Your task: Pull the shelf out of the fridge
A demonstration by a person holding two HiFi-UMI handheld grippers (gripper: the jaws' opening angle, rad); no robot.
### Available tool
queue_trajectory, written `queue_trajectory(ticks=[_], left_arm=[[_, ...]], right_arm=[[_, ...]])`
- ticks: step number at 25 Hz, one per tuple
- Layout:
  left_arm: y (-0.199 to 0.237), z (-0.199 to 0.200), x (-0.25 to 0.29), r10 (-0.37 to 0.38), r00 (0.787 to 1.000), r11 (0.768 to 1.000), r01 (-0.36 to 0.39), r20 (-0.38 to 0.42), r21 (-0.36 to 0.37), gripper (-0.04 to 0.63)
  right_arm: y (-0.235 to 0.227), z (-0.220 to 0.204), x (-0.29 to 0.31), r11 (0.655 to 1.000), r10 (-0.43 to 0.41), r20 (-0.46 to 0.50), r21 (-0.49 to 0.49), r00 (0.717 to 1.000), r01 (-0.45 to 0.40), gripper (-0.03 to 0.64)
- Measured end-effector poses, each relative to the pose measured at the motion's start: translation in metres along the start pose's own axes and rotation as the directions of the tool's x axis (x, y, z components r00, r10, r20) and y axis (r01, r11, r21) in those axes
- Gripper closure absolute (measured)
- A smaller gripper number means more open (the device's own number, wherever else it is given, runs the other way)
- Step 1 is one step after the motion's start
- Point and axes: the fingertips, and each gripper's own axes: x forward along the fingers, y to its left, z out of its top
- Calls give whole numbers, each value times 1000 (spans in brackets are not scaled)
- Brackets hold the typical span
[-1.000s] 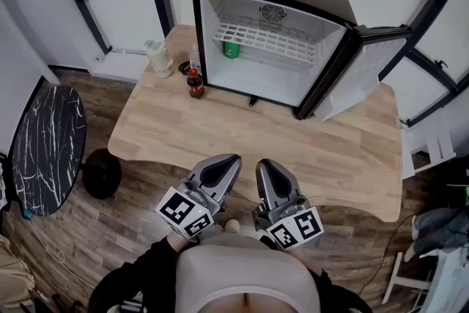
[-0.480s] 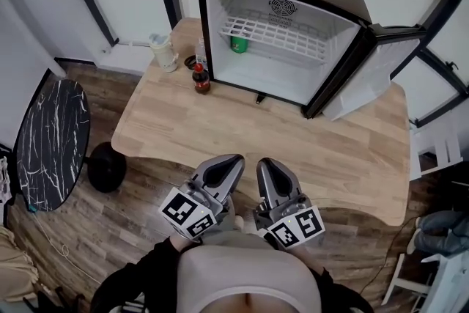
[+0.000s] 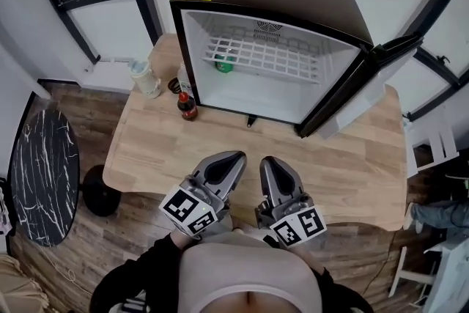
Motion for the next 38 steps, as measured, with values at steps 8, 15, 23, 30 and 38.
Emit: queue_trajectory(ticks=[8,15,23,30,38], left_arm=[[48,8,33,-40,999,999,40,-25,-6,583],[73,7,54,-84,995,996,83,-45,-31,583],[92,3,75,-122,991,992,120,-63,-31,583],[109,-5,97,-48,997,999,47,-62,-27,583],[124,-6,111,24,999,997,-26,-35,-66,579]], right_arm=[[-27,1,47,998,-59,17,-4,998,59,575],[-47,2,72,993,-116,28,-17,993,117,576],[-72,3,91,984,-171,39,-48,985,173,575],[-97,3,107,981,-188,5,-55,982,188,575],[-119,-1,126,982,-187,-11,-15,982,187,572]])
